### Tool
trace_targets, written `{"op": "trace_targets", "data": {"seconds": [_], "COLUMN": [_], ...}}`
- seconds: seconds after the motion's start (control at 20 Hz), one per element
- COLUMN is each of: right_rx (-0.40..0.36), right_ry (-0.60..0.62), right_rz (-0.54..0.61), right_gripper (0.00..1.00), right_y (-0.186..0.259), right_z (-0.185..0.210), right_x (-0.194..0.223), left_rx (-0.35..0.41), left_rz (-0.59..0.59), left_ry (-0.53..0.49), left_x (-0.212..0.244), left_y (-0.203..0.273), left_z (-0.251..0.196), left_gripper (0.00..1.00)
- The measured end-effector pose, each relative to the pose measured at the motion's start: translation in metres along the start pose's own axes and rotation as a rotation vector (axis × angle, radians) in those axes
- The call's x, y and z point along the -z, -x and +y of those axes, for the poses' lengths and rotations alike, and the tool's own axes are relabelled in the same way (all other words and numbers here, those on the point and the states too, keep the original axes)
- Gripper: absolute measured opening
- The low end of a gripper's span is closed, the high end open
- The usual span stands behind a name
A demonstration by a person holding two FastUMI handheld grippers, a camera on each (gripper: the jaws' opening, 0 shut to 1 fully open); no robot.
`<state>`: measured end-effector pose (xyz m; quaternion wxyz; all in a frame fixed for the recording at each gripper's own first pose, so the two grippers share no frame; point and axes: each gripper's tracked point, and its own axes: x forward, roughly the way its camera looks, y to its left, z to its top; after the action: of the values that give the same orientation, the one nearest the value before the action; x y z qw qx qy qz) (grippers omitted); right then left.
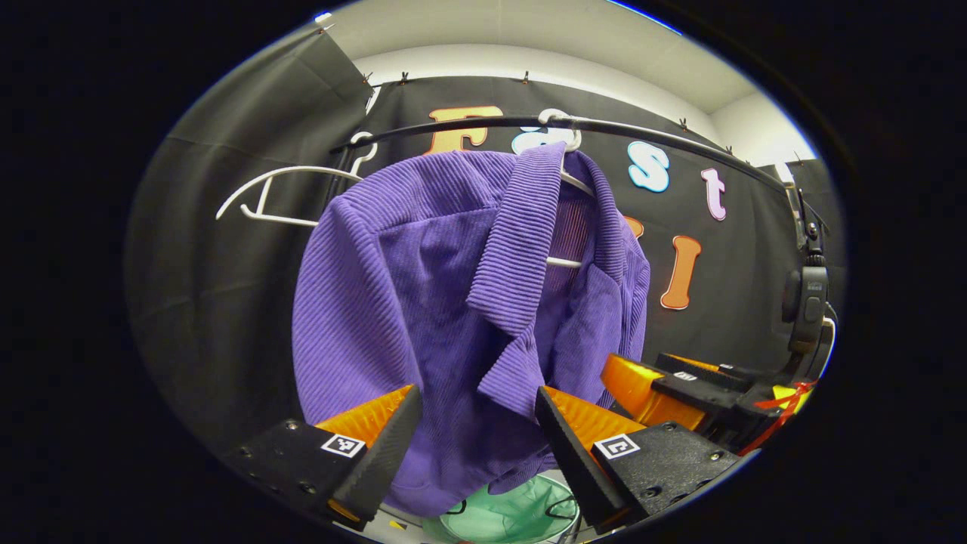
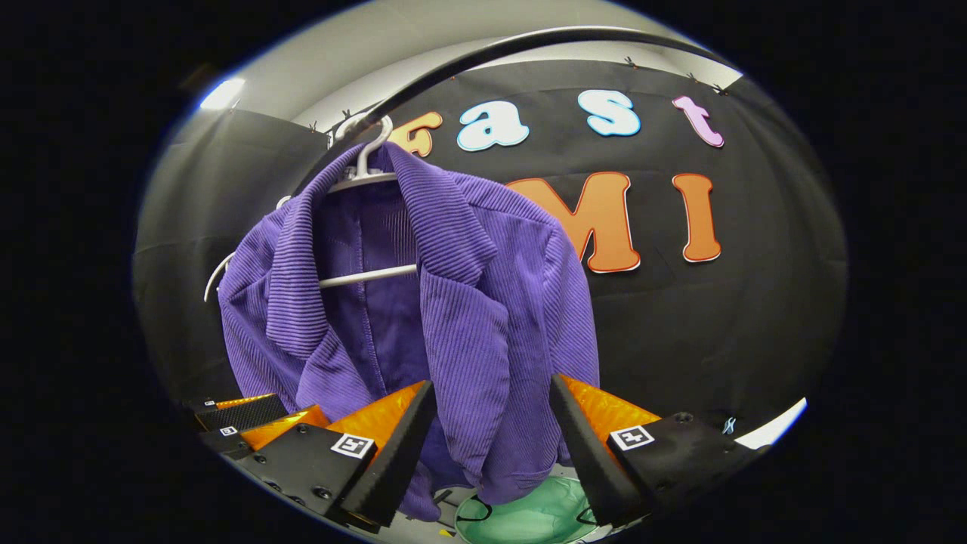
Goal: Grasp the clothes on the hanger with both hands and then place them into the laundry hamper below.
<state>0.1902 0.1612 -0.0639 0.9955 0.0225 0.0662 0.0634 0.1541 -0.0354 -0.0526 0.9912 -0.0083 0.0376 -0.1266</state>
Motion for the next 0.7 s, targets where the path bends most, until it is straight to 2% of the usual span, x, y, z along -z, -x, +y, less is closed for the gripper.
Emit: {"op": "trace_targets", "data": {"seconds": [0.05, 0.1, 0.15, 0.2, 0.25, 0.3, 0.35, 0.4, 0.45, 0.55, 0.6, 0.65, 0.7], "right_rx": [-0.002, -0.004, -0.008, -0.015, -0.025, -0.03, -0.037, -0.037, -0.043, -0.062, -0.077, -0.09, -0.079], "right_ry": [0.006, 0.012, 0.014, 0.012, 0.005, -0.001, -0.005, -0.005, -0.002, -0.005, -0.008, -0.009, -0.002], "right_rz": [0.007, 0.011, 0.014, 0.019, 0.03, 0.041, 0.049, 0.051, 0.053, 0.055, 0.059, 0.063, 0.068], "right_gripper": [0.98, 0.89, 0.98, 0.97, 0.82, 0.91, 0.86, 0.73, 0.67, 0.62, 0.63, 0.49, 0.36], "right_y": [-0.006, -0.01, -0.015, -0.018, -0.022, -0.026, -0.031, -0.034, -0.038, -0.042, -0.044, -0.046, -0.047], "right_z": [0.001, 0.001, 0.002, 0.004, 0.006, 0.007, 0.009, 0.01, 0.011, 0.013, 0.015, 0.016, 0.011], "right_x": [0.002, 0.003, 0.004, 0.004, 0.008, 0.011, 0.013, 0.013, 0.013, 0.012, 0.013, 0.013, 0.013], "left_rx": [0.0, -0.004, -0.007, -0.01, -0.013, -0.007, -0.002, 0.005, 0.008, 0.01, 0.027, 0.033, -0.021], "left_rz": [0.002, 0.007, 0.012, 0.015, 0.017, 0.02, 0.022, 0.023, 0.021, 0.017, 0.022, 0.033, 0.053], "left_ry": [0.0, -0.001, -0.001, 0.0, 0.002, 0.007, 0.012, 0.017, 0.02, 0.018, 0.01, -0.001, -0.037], "left_x": [0.002, 0.003, 0.005, 0.007, 0.007, 0.008, 0.009, 0.009, 0.009, 0.009, 0.01, 0.013, 0.015], "left_y": [-0.004, -0.009, -0.013, -0.016, -0.019, -0.025, -0.028, -0.031, -0.033, -0.036, -0.038, -0.042, -0.042], "left_z": [0.0, 0.001, 0.001, 0.003, 0.002, 0.002, 0.001, 0.0, -0.001, -0.004, -0.007, -0.009, 0.002], "left_gripper": [0.96, 0.92, 0.92, 0.95, 0.96, 0.96, 0.94, 0.87, 0.87, 0.66, 0.67, 0.63, 0.43]}}
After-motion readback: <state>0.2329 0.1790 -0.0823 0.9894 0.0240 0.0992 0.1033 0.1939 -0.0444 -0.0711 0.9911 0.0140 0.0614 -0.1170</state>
